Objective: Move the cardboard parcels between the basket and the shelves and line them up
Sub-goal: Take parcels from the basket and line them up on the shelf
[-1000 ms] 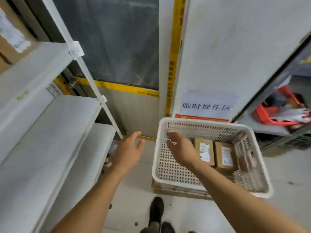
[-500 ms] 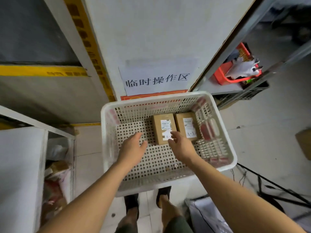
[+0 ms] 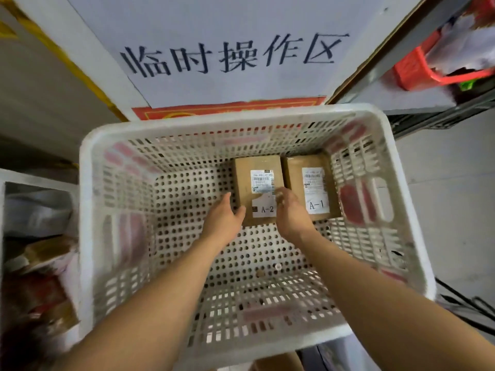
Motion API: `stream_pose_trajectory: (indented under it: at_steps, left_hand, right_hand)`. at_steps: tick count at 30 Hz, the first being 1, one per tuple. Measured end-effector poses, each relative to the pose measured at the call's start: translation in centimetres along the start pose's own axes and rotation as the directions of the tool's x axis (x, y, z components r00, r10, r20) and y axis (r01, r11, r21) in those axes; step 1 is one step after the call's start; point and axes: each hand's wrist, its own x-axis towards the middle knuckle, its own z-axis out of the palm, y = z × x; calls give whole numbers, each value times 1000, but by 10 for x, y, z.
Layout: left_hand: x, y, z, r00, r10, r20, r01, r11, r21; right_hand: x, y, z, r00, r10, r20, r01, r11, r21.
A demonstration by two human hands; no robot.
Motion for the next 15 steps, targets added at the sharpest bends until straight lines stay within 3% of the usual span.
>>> stream_pose_trajectory:
  at_steps: [6,9,15]
  left_hand:
    - [39,-5,34,994,-93,49,97,992,-86]
    - [47,-17,36,993,-70,92,83,986,-145]
    - [50,-29,24,984,-75,164,117,957,-266]
  right_hand:
    - [36,21,27,998,-36,-59,40,996,76]
    - [47,30,38,998,2,-66,8,988,152]
    - [55,29,42,986,131,101,-161,897,412]
